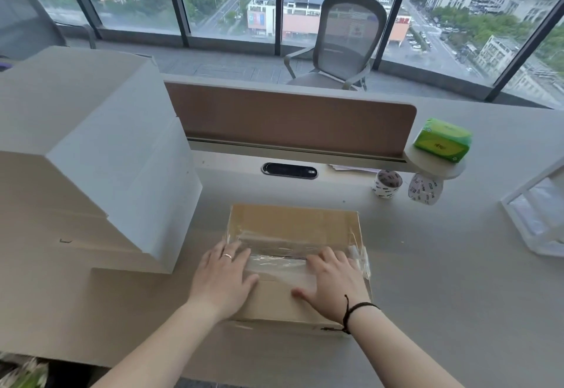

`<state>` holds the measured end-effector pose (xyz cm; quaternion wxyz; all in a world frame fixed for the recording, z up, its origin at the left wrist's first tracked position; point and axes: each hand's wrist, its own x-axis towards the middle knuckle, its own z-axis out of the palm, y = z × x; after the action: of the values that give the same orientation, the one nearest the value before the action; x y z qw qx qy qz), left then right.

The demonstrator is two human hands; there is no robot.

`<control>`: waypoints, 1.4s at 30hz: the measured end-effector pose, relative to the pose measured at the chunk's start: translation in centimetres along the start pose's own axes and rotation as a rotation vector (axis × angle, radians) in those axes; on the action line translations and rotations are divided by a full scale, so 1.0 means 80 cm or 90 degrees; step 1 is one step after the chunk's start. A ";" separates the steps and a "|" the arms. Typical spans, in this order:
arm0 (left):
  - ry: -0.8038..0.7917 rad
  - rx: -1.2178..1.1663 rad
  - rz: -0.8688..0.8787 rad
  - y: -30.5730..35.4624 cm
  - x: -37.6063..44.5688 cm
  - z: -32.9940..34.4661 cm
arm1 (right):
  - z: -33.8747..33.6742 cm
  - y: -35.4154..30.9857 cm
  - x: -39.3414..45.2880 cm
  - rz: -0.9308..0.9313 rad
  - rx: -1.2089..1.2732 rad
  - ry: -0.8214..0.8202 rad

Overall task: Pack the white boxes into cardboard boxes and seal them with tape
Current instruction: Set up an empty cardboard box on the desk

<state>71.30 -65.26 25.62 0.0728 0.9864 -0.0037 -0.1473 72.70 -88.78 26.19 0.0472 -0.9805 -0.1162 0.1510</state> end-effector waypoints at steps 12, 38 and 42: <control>0.009 -0.171 -0.011 -0.008 0.005 -0.057 | -0.067 -0.005 0.013 0.040 0.046 -0.031; 0.033 -0.006 0.167 0.016 -0.011 -0.007 | 0.031 -0.004 -0.092 0.023 0.132 -0.028; 0.121 -0.052 0.171 0.016 0.001 -0.023 | 0.010 0.006 -0.041 0.040 0.120 0.024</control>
<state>71.91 -66.24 27.56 0.1321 0.9827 -0.1227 -0.0422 69.48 -89.98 26.35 0.1366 -0.9776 -0.0697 0.1443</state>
